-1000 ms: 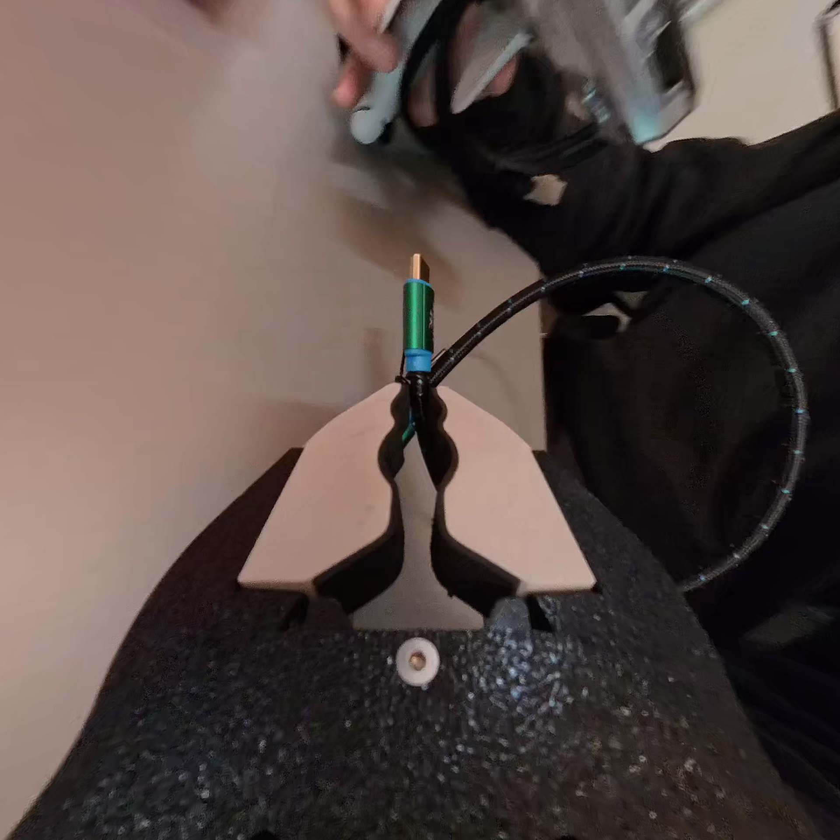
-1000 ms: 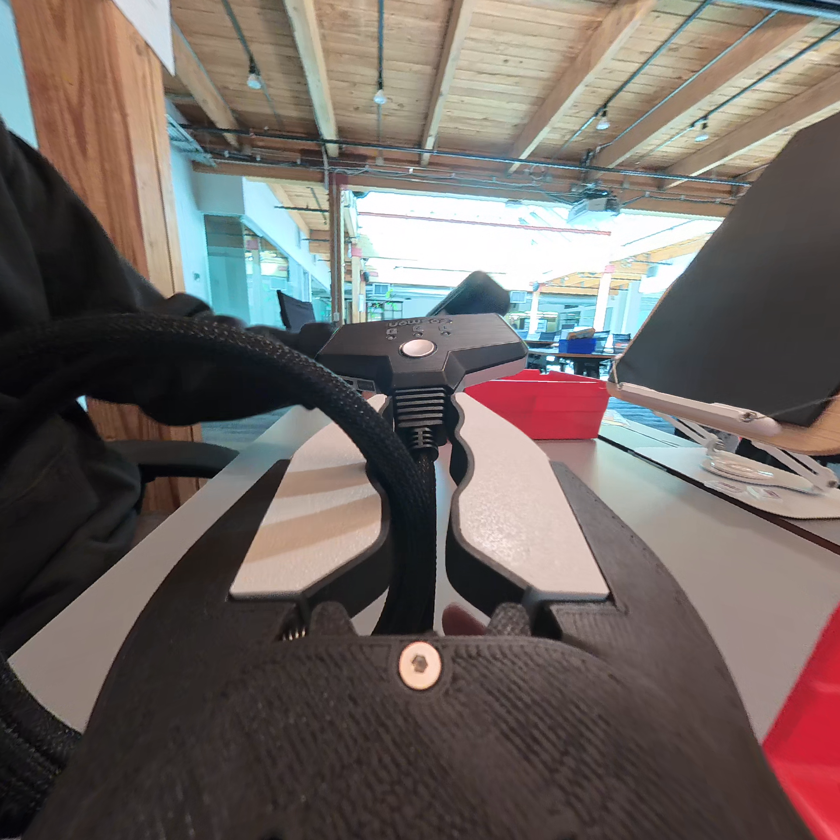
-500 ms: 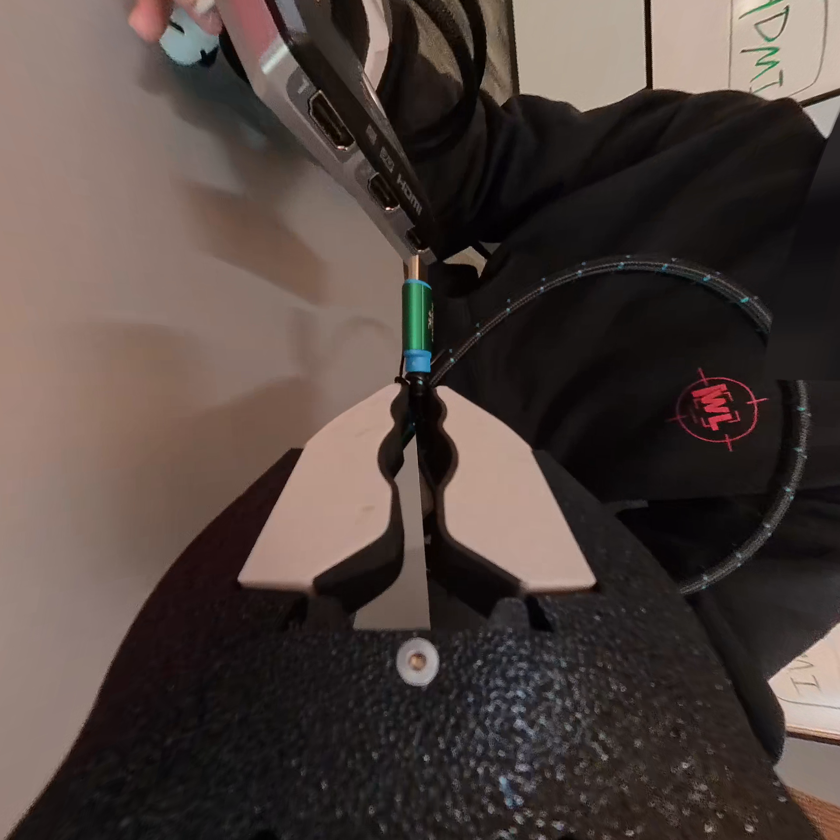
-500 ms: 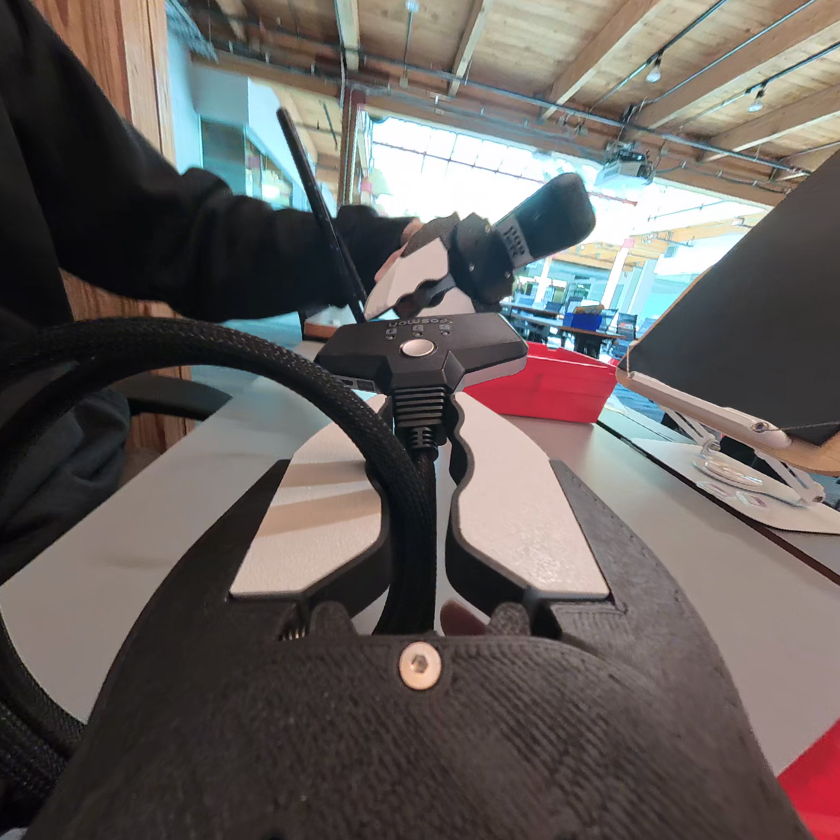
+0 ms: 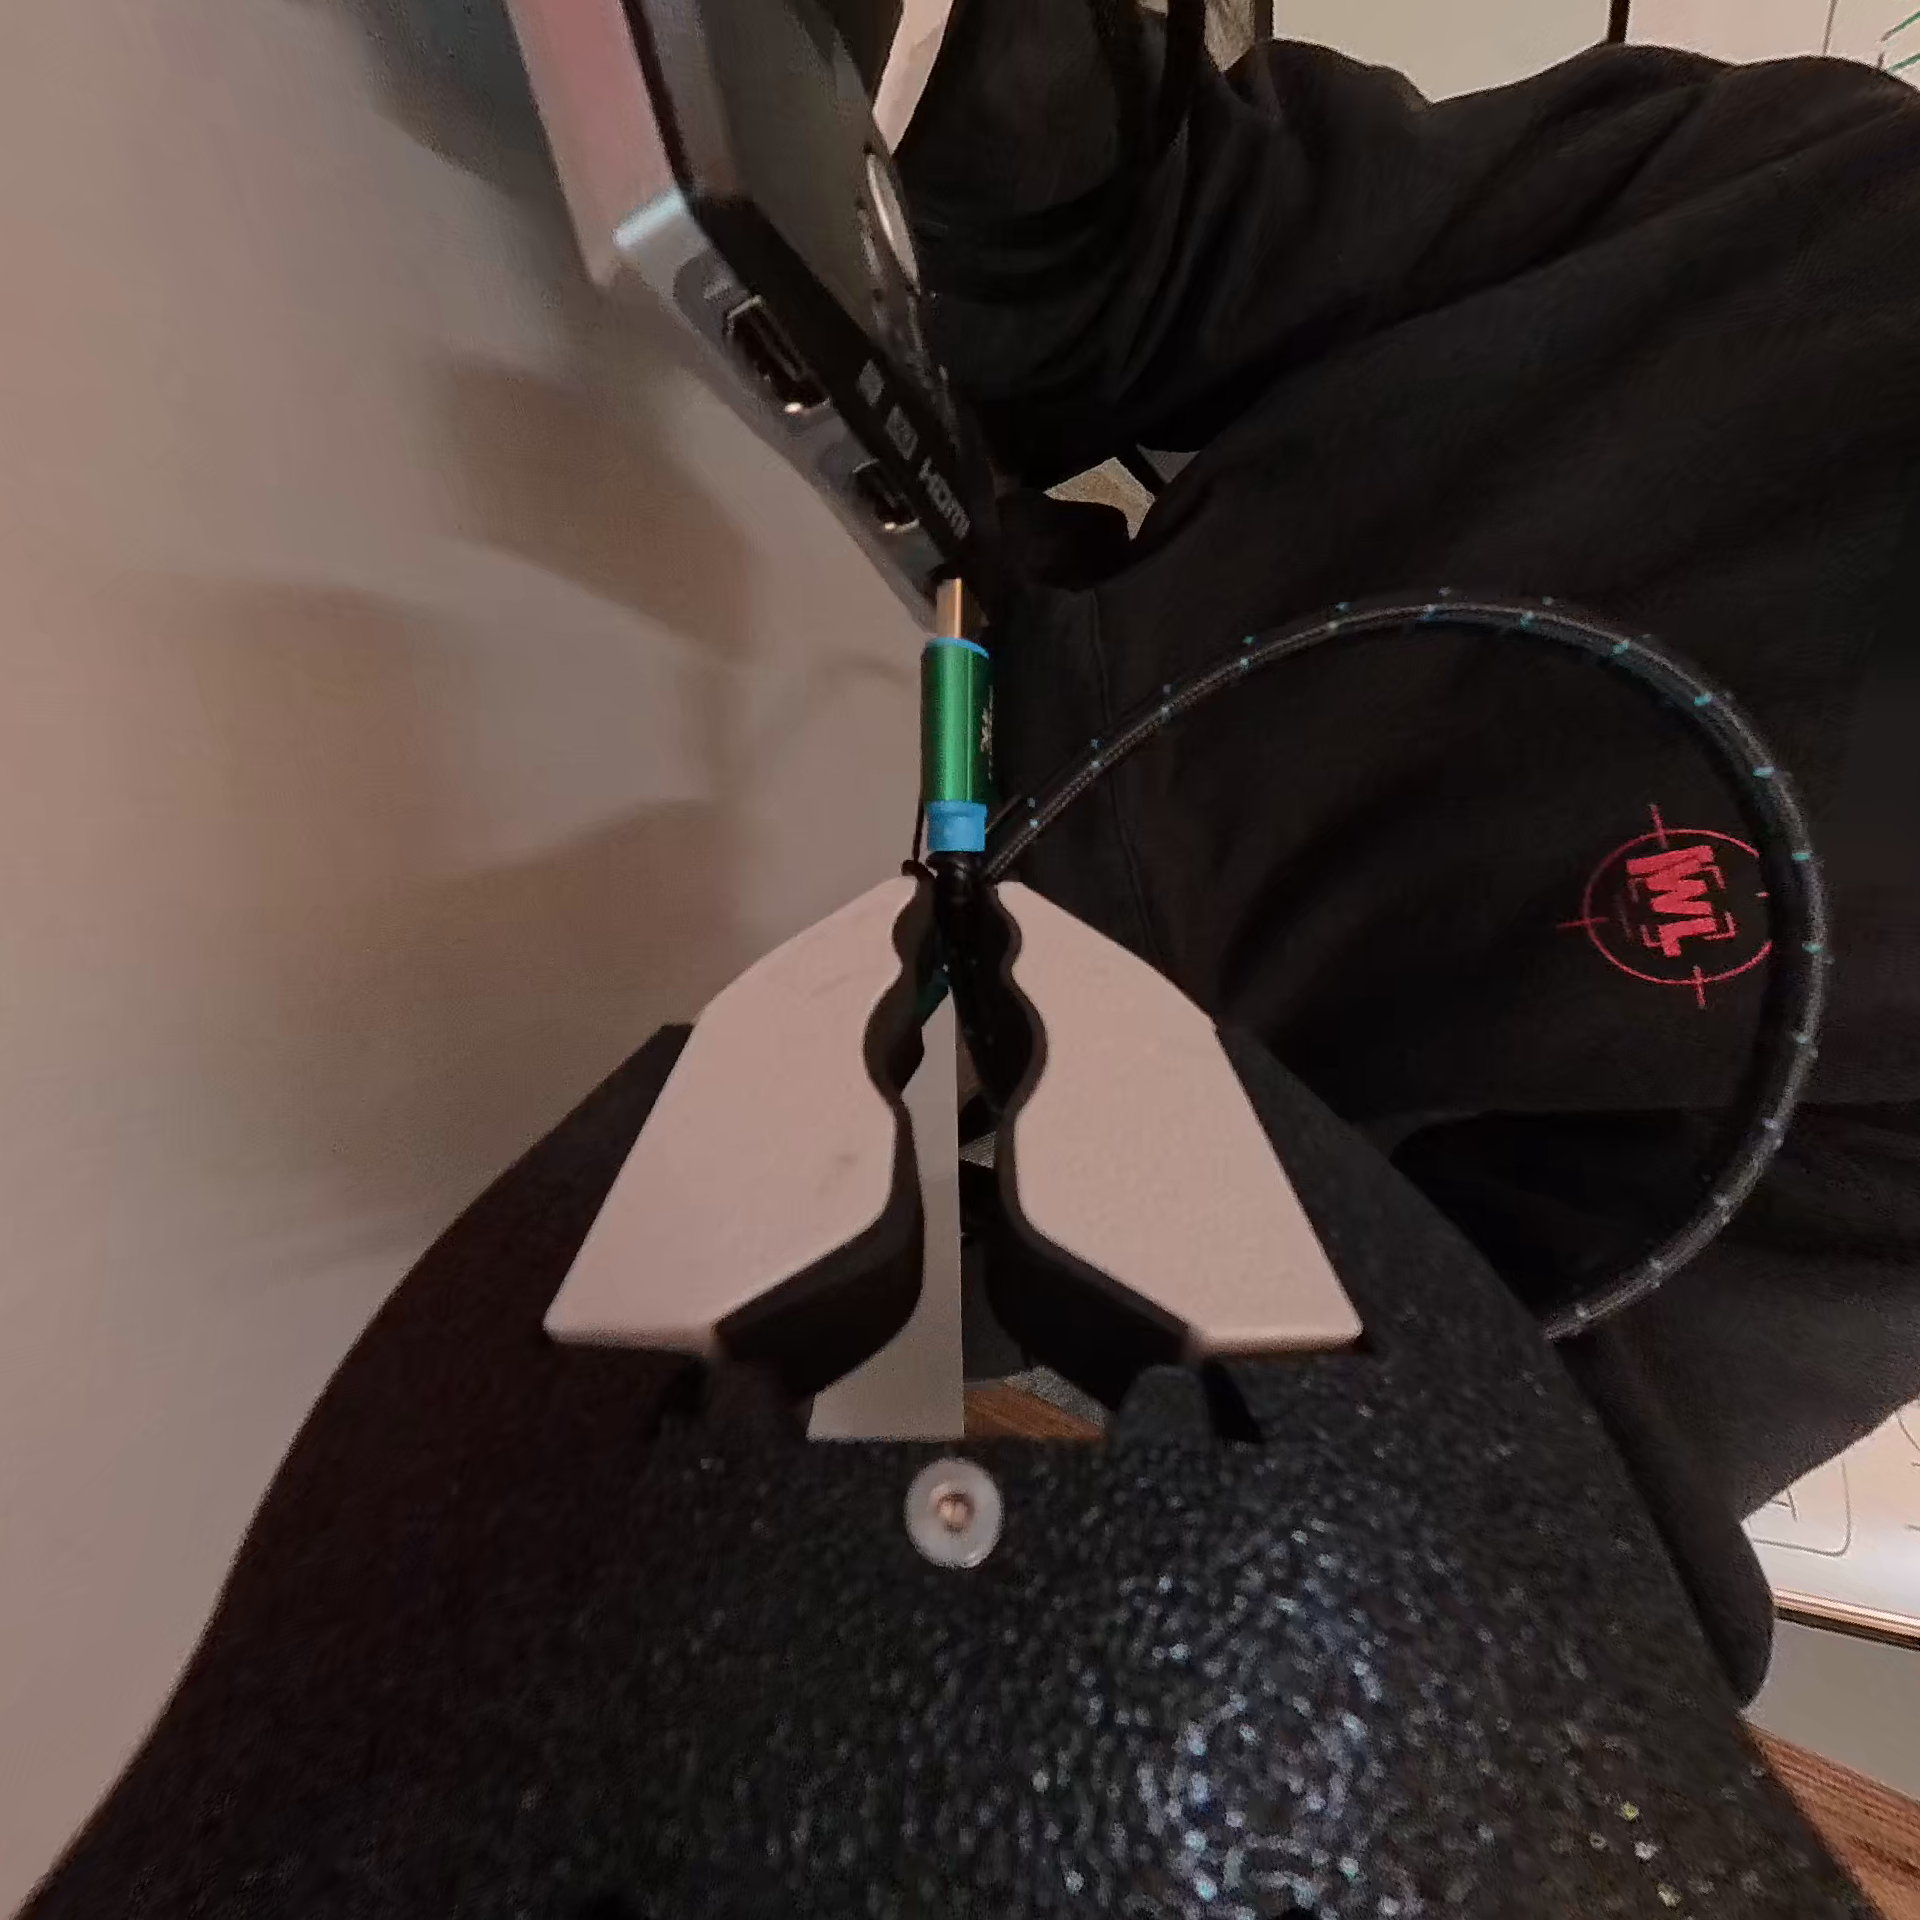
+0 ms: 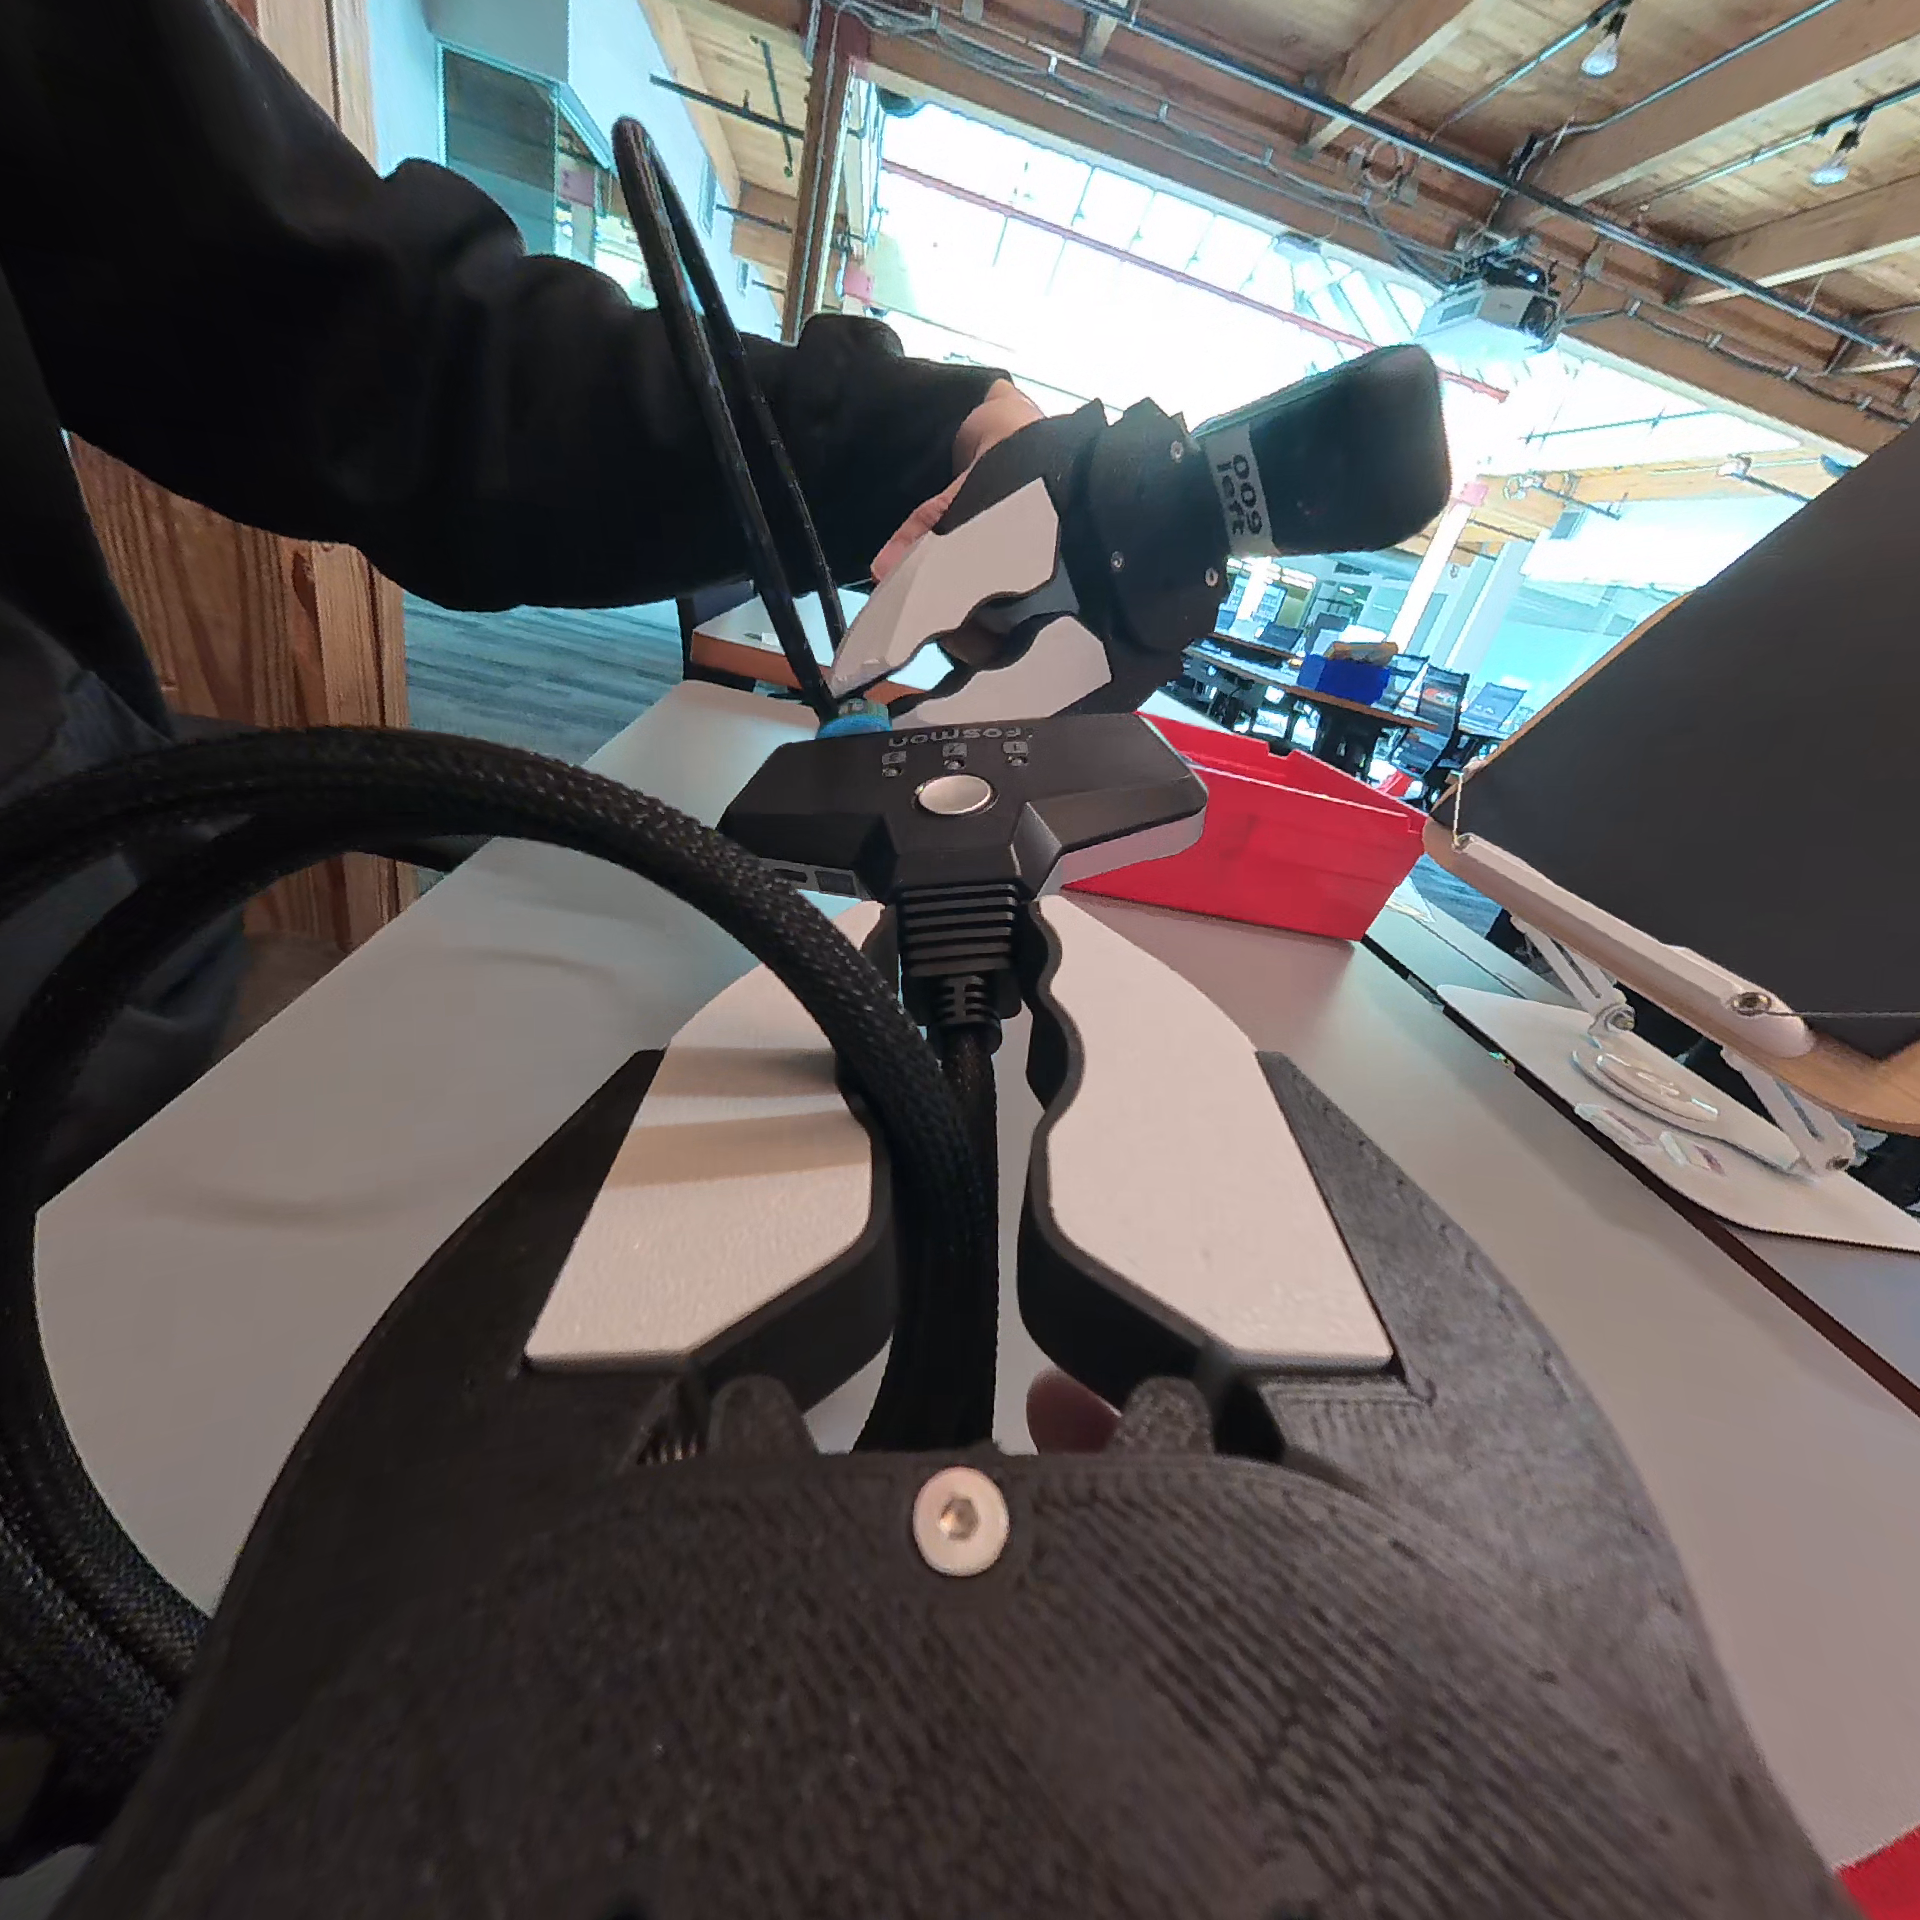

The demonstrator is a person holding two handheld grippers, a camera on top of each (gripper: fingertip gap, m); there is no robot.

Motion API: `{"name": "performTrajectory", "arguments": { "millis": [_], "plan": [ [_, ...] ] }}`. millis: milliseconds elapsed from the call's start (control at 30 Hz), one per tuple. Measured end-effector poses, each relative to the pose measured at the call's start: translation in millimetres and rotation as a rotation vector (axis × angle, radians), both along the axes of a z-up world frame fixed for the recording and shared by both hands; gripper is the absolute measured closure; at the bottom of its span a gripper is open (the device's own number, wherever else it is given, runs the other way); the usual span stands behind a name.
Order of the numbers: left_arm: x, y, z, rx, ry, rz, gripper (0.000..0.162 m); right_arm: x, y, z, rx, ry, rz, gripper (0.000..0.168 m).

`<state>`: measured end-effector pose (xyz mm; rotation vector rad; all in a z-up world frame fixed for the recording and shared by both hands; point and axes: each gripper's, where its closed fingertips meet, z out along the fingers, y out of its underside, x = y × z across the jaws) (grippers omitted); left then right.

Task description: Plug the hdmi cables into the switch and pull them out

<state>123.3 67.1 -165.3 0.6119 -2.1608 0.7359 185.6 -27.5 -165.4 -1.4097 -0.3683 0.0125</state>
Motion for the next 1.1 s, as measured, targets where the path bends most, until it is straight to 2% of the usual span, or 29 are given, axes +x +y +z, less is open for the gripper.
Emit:
{"name": "performTrajectory", "arguments": {
  "millis": [567, 900, 1100],
  "plan": [
    [-3, 7, -16, 0.13, 0.061, -0.031, 0.155, -8, 6, -8, -0.14, -0.183, -0.043, 0.146],
    [-13, 8, -22, 0.168, 0.081, -0.129, 0.155, -11, 8, -5, -0.134, -0.184, -0.026, 0.146],
    [-8, 7, -20, 0.188, 0.049, -0.133, 0.155, -20, 9, -11, -0.184, -0.211, 0.024, 0.146]
  ]
}}
